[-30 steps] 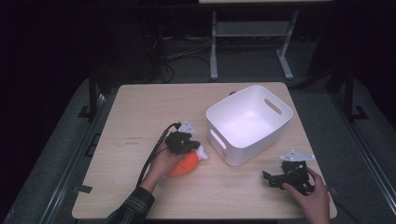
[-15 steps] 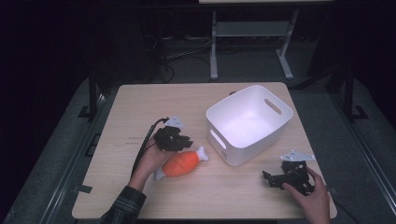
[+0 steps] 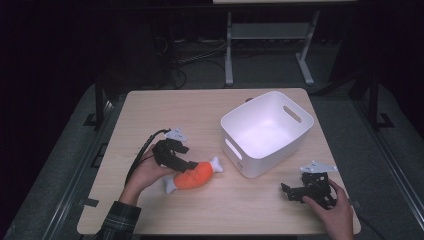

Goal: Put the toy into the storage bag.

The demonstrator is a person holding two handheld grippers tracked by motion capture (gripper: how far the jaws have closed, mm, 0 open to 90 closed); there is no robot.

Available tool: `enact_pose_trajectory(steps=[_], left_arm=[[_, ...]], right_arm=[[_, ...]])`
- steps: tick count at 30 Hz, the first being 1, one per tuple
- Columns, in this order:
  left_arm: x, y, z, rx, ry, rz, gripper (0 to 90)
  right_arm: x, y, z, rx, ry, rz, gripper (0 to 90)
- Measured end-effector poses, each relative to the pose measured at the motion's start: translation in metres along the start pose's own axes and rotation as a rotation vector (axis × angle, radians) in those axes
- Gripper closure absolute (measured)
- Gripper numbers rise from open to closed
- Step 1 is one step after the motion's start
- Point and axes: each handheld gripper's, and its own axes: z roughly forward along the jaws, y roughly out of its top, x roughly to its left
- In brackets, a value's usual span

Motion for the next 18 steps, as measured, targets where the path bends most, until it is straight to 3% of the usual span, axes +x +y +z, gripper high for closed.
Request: enact_pose_trajectory(steps=[7, 14, 18], left_arm=[[-0.006, -0.005, -0.003, 0.023, -0.013, 0.036, 13.8], [-0.013, -0.009, -0.001, 0.083, -0.038, 0.116, 12.7], [-0.018, -0.008, 0.004, 0.107, -0.043, 0.133, 12.7]], right_arm=[[0.000, 0.000, 0.000, 0.000, -0.001, 0.000, 0.2], [0.000, 0.000, 0.000, 0.000, -0.001, 0.000, 0.2], [0.000, 0.000, 0.000, 0.000, -0.001, 0.000, 0.2]])
